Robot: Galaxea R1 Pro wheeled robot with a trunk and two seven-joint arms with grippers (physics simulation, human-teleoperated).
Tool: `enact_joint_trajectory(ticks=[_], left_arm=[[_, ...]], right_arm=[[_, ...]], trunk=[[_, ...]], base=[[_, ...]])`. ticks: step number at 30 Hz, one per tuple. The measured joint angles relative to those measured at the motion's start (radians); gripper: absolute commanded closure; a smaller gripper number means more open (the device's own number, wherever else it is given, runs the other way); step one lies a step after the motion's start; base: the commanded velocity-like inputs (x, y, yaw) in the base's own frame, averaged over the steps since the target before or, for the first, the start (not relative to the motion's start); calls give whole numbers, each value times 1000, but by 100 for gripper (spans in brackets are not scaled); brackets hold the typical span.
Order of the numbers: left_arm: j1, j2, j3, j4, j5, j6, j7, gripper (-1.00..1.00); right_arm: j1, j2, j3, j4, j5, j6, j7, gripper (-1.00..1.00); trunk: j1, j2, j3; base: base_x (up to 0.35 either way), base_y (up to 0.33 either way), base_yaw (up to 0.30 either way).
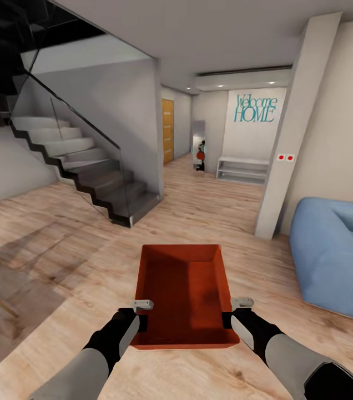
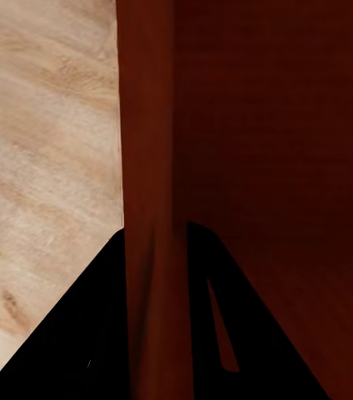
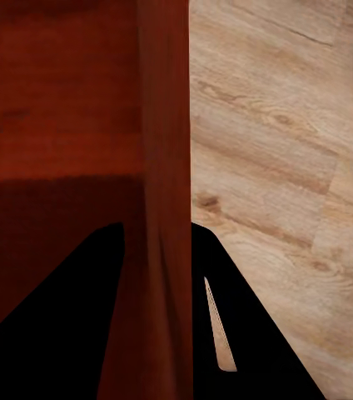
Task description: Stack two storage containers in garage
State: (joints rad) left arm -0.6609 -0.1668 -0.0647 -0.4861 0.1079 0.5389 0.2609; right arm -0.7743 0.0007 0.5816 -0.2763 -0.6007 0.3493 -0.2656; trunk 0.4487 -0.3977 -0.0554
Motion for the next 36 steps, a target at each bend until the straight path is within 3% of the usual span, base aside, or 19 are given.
enact_joint_trajectory(ticks=[7, 36], left_arm=[[0, 0, 0, 0, 0, 0, 0, 100], [0, 0, 1, -1, -3, 1, -1, 100]], right_arm=[[0, 0, 0, 0, 0, 0, 0, 100], [0, 0, -1, 0, 1, 0, 1, 100]], trunk=[[0, 0, 0], [0, 0, 0]], base=[[322, 0, -225], [322, 0, -3]])
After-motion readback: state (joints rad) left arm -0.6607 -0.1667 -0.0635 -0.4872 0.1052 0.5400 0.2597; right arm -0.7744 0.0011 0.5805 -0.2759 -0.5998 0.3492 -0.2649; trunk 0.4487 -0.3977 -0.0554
